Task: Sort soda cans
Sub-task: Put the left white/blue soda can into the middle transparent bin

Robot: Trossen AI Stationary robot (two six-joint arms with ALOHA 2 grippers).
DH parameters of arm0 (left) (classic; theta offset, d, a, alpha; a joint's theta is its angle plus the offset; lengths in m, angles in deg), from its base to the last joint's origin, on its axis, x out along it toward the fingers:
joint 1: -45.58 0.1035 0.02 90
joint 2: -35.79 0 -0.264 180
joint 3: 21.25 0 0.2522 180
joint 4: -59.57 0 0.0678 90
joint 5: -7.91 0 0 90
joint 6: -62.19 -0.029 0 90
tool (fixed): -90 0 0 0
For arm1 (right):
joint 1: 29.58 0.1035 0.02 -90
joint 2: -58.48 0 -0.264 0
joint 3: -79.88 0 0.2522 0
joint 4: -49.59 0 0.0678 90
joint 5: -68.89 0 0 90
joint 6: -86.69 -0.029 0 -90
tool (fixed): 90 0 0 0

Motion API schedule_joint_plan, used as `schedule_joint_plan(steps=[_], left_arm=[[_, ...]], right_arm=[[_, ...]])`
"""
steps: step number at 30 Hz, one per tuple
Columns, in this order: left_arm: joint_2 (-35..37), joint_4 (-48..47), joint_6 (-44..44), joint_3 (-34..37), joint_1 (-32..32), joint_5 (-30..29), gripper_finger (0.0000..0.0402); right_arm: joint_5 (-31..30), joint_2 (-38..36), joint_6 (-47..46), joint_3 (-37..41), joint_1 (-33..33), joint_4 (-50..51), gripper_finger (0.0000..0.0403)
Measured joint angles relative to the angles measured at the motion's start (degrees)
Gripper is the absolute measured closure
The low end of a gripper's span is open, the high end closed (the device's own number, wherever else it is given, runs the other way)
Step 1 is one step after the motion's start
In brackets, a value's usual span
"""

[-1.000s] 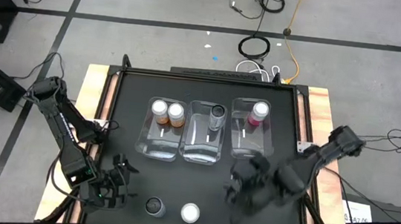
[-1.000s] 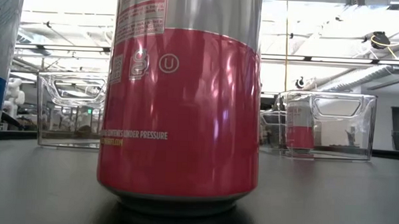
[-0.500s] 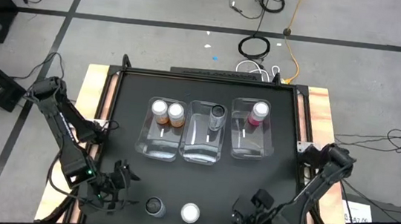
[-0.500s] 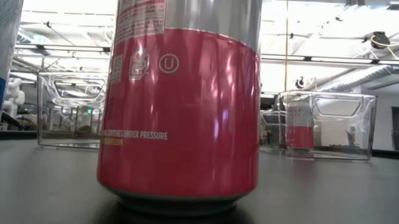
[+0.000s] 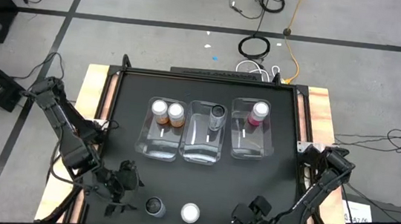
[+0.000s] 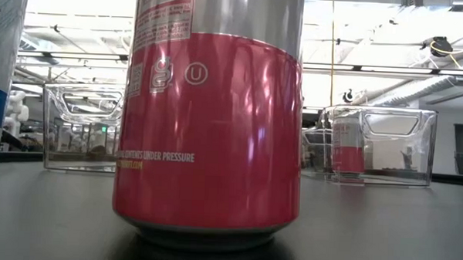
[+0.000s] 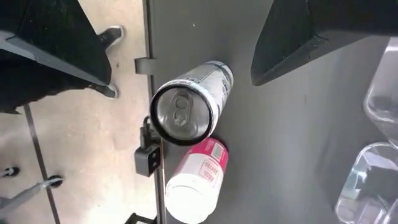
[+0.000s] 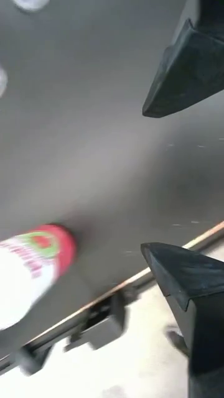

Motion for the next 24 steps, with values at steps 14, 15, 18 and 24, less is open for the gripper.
schedule_joint_plan(steps=[14, 15, 18, 24], left_arm=[[0.0, 4.1, -2.6, -3.6, 2.9, 2.6, 0.0007], [0.0, 4.9, -2.5, -3.6, 3.1, 2.7, 0.0007], [0.0, 6.8, -2.5, -3.6, 3.6, 3.4, 0.0007], [0.0, 8.2, -1.0, -3.6, 3.6, 5.1, 0.0007]], right_arm=[[-25.3, -0.2, -21.4, 4.8, 5.4, 11.6, 0.0064], [-25.6, -0.2, -23.8, 6.5, 5.4, 10.8, 0.0064], [-25.5, -0.1, -28.0, 11.8, 5.6, 5.7, 0.0064], [-25.3, -0.1, -27.4, 17.2, 6.1, -4.1, 0.0064]])
